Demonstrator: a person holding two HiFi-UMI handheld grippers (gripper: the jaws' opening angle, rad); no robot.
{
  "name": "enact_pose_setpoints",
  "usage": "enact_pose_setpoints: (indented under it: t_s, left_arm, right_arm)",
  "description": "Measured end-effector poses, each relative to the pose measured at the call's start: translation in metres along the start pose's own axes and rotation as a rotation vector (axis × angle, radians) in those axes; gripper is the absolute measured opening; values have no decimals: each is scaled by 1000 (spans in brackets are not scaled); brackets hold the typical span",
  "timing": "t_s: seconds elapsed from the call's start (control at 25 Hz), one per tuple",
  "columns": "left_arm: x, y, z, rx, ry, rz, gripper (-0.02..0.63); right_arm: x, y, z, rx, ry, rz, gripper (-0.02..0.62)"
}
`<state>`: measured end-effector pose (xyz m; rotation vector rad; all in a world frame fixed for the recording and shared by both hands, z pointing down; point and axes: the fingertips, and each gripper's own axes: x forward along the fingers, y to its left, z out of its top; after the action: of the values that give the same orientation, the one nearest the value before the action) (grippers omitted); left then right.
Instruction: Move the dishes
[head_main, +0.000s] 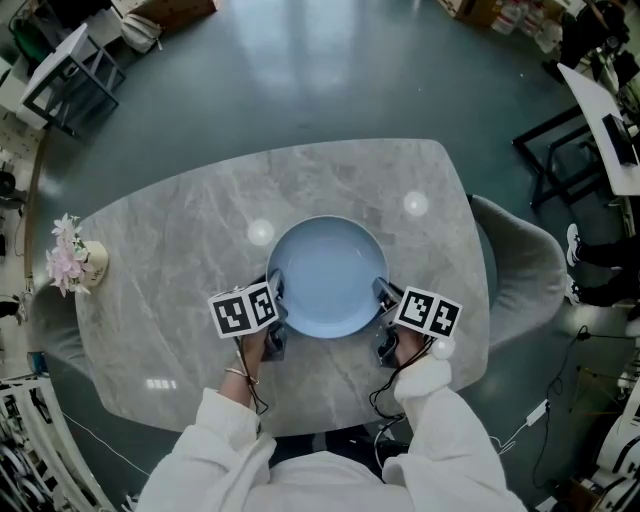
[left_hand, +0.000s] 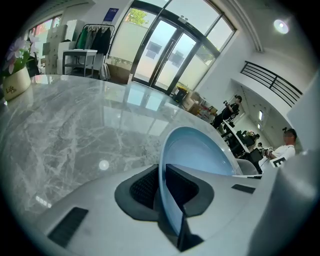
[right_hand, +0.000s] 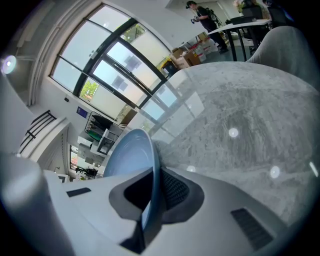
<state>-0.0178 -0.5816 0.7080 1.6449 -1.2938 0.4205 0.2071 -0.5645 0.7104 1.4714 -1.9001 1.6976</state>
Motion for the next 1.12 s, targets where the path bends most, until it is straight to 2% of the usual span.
enact_pose_setpoints:
  t_s: [0.28, 1.12]
  left_arm:
    - [4, 1, -5, 16, 24, 10, 35]
    - [1, 0, -5, 61, 19, 7, 40]
  right_arm:
    - [1, -1, 0, -8, 1, -3, 71]
    - [1, 1, 2, -30, -13, 5, 72]
